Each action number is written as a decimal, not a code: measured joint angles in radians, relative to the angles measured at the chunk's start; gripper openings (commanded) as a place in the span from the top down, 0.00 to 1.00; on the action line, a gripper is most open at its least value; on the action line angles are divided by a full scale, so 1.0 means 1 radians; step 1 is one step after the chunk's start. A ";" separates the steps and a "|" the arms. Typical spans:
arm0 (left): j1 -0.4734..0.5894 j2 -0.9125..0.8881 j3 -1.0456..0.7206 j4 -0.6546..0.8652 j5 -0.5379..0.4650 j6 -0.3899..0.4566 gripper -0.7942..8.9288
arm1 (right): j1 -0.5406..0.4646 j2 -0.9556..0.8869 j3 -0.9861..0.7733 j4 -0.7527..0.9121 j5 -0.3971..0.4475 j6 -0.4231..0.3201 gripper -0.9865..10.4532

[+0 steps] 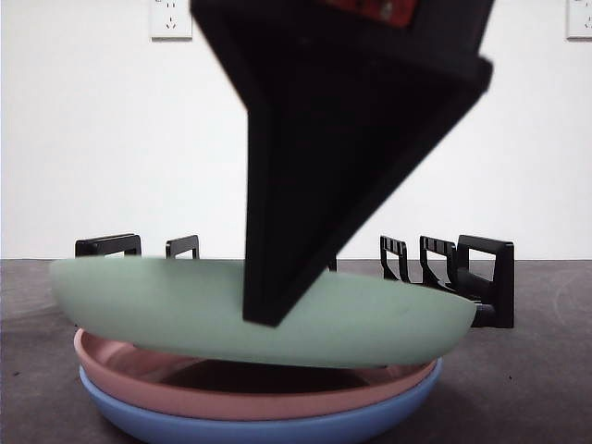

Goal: Place the plate

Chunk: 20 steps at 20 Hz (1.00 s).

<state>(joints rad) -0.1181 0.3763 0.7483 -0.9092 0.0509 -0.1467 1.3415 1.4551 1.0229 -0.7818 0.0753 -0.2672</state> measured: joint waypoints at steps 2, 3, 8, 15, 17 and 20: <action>0.000 0.000 0.000 0.000 0.000 0.000 0.60 | -0.003 0.016 0.000 0.002 0.000 -0.006 0.90; 0.000 0.000 0.000 0.000 0.000 0.000 0.60 | -0.004 0.020 0.000 0.006 0.000 -0.006 0.90; 0.000 0.000 0.000 0.000 0.000 0.000 0.60 | -0.029 0.022 0.001 0.059 0.001 -0.005 0.76; 0.000 0.000 0.000 0.000 0.000 0.000 0.60 | -0.124 -0.010 0.045 0.153 0.060 0.064 0.64; 0.000 0.000 0.000 0.000 0.000 0.000 0.60 | -0.267 -0.035 0.043 0.249 0.056 0.071 0.64; 0.000 0.000 0.000 0.001 0.000 0.000 0.60 | -0.513 -0.037 0.037 0.295 0.048 0.085 0.64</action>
<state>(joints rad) -0.1181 0.3763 0.7483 -0.9085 0.0509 -0.1467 0.8288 1.4178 1.0595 -0.4866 0.1238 -0.1822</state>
